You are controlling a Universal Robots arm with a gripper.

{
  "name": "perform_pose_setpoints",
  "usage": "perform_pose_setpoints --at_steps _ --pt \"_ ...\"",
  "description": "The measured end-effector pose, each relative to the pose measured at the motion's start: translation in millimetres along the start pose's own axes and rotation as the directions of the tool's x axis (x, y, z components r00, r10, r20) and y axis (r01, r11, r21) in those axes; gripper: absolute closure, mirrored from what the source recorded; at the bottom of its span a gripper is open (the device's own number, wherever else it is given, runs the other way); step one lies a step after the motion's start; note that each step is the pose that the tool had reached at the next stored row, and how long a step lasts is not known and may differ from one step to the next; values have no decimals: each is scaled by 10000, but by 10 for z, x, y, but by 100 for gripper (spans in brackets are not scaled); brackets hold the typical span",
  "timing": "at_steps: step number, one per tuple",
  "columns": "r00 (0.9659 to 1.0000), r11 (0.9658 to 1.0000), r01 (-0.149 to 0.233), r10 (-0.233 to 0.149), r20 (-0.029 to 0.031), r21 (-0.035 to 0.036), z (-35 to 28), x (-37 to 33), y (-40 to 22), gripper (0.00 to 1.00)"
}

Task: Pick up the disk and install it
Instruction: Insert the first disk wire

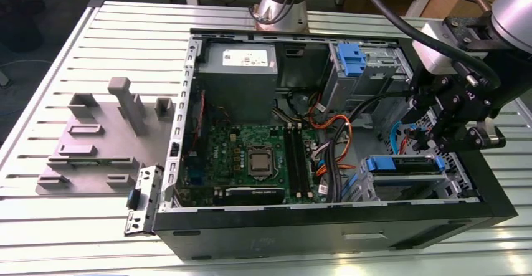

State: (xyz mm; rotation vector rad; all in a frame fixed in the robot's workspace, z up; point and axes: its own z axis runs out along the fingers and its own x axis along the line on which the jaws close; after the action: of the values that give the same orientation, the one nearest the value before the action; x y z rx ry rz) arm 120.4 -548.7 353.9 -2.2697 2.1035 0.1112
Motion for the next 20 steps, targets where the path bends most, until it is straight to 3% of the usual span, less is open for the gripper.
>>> perform_pose_setpoints --at_steps 2,7,20 --pt "10000 10000 0 0 0 0 1 0 0 53" --pt "10000 10000 0 0 0 0 2 0 0 77" --pt "10000 10000 0 0 0 0 5 0 0 79"
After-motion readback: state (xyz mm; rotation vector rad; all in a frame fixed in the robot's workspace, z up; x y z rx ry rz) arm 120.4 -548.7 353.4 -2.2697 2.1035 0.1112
